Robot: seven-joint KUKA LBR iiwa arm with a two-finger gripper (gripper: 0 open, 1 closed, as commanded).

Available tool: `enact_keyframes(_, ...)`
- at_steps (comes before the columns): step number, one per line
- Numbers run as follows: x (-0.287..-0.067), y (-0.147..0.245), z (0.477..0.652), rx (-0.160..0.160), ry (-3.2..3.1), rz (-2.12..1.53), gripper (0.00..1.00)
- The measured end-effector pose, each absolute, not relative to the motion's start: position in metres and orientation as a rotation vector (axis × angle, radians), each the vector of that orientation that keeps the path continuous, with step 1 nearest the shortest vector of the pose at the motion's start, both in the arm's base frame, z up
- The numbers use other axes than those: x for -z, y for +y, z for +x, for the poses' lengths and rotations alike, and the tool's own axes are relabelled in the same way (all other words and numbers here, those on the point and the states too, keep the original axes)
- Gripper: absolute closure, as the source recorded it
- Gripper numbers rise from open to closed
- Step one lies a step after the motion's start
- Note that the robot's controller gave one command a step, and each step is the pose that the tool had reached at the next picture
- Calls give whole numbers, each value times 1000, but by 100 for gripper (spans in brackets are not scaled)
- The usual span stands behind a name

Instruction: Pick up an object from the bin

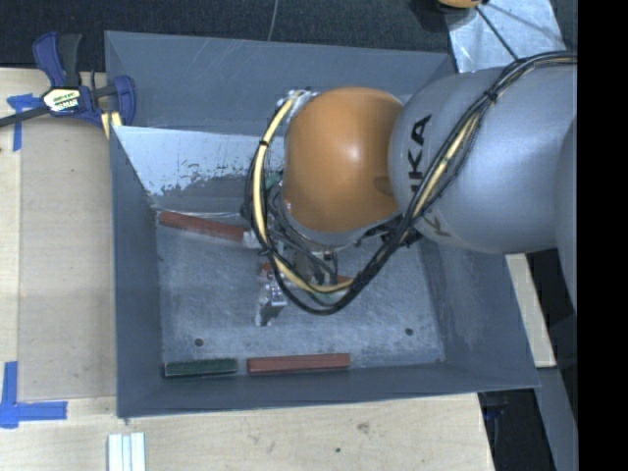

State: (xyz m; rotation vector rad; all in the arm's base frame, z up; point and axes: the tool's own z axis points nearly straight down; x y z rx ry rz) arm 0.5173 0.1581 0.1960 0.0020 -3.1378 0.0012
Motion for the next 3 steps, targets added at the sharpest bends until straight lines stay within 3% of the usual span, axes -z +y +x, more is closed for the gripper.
enact_keyframes(1,-199,158,519,2,-3144,0,0)
enact_keyframes(2,-154,140,561,6,-3154,41,0)
enact_keyframes(3,-131,78,545,0,-3138,-166,0)
